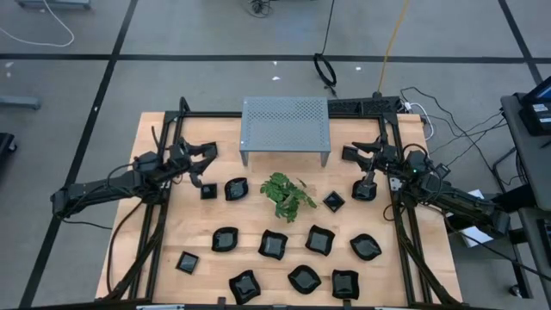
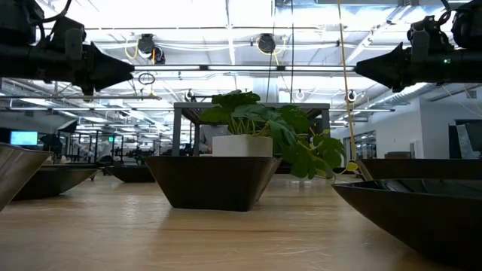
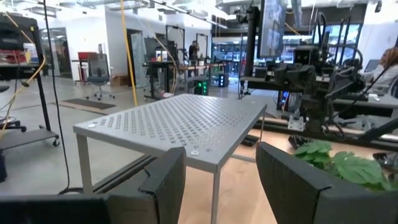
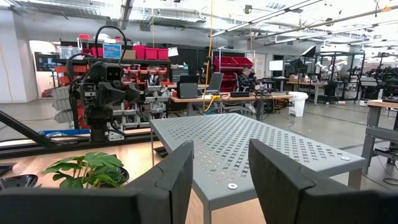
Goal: Pick & Place Mini shaped plates
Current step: Put the black square plate on the shelf
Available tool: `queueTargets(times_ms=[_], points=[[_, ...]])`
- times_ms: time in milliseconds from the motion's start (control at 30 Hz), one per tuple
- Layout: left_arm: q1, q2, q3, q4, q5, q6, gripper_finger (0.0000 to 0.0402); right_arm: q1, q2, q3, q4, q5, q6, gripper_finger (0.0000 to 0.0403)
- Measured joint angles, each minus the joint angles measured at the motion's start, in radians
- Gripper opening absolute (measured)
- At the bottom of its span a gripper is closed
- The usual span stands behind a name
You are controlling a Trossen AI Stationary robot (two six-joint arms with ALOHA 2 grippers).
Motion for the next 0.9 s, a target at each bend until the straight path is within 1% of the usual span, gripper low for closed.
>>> queueTargets(times_ms=[400, 467, 600, 667, 733, 900], points=[[0.000, 0.000, 0.000, 0.018, -0.005, -0.021, 0.0200, 0.000, 0.000, 0.000, 0.000, 0.000, 0.000, 0.0142], [0.000, 0.001, 0.000, 0.004, -0.068, -0.021, 0.0200, 0.000, 0.000, 0.000, 0.000, 0.000, 0.006, 0.0142], [0.000, 0.033, 0.000, -0.095, -0.277, -0.021, 0.0200, 0.000, 0.000, 0.000, 0.000, 0.000, 0.077, 0.0142], [0.000, 0.063, 0.000, -0.159, -0.336, -0.021, 0.0200, 0.000, 0.000, 0.000, 0.001, 0.000, 0.108, 0.0142], [0.000, 0.100, 0.001, -0.214, -0.339, -0.040, 0.0200, 0.000, 0.000, 0.000, 0.003, 0.000, 0.128, 0.0142], [0.009, 0.252, 0.021, -0.262, -0.291, -0.190, 0.0200, 0.000, 0.000, 0.000, 0.011, 0.000, 0.131, 0.0142]])
